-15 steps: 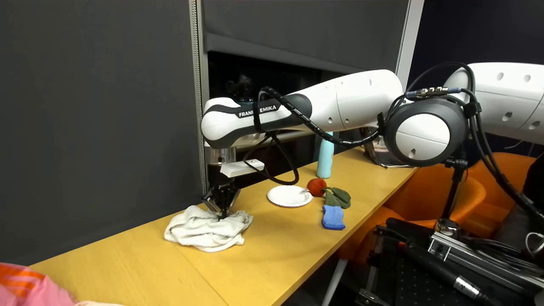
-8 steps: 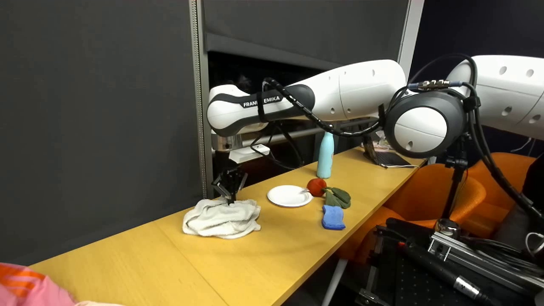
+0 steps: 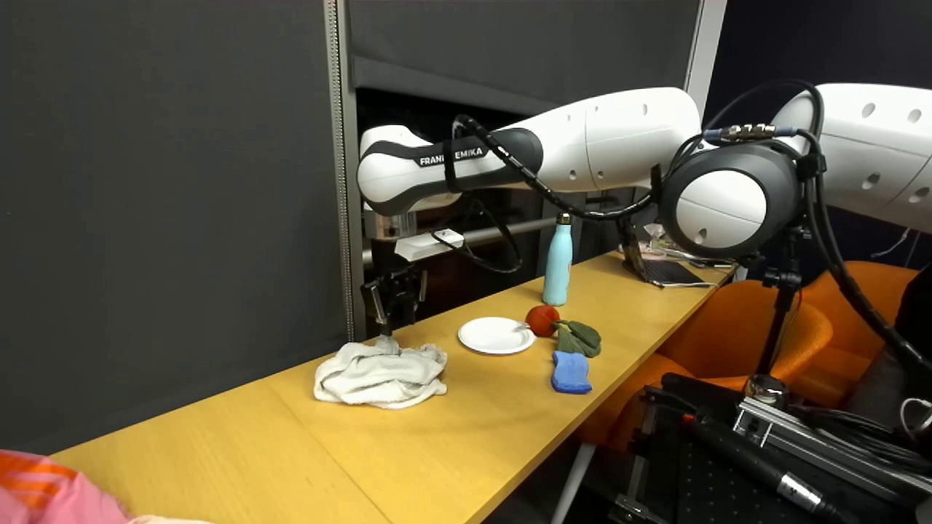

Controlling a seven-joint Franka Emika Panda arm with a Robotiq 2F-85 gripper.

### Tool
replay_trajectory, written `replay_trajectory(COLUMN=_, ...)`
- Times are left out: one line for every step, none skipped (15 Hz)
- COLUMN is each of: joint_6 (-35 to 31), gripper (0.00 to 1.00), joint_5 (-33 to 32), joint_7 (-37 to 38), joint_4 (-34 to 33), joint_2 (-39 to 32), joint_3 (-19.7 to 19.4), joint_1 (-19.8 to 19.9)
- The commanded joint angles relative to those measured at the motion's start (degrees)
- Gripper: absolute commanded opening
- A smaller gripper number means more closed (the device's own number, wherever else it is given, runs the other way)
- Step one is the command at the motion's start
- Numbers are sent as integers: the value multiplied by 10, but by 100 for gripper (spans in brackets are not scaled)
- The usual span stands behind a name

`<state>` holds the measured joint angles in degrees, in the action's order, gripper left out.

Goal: Clean the table using the towel

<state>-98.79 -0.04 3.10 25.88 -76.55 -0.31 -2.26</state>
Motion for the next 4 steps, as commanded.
replay_trajectory(joint_6=13, gripper=93, joint_5=-6, joint_7=-6, joint_4=8, joint_2=19, joint_3=-4, joint_1=4)
replay_trajectory(joint_6=12, gripper=99, joint_5=-6, joint_7=-5, joint_4=8, joint_2=20, joint_3=-4, joint_1=5)
replay_trajectory(joint_6=11, gripper=100, joint_5=-7, joint_7=-6, joint_4=8, joint_2=21, joint_3=-4, joint_1=5)
replay_trajectory(joint_6=10, gripper=100, joint_5=-8, joint_7=-6, joint_4=8, joint_2=21, joint_3=-4, joint_1=6)
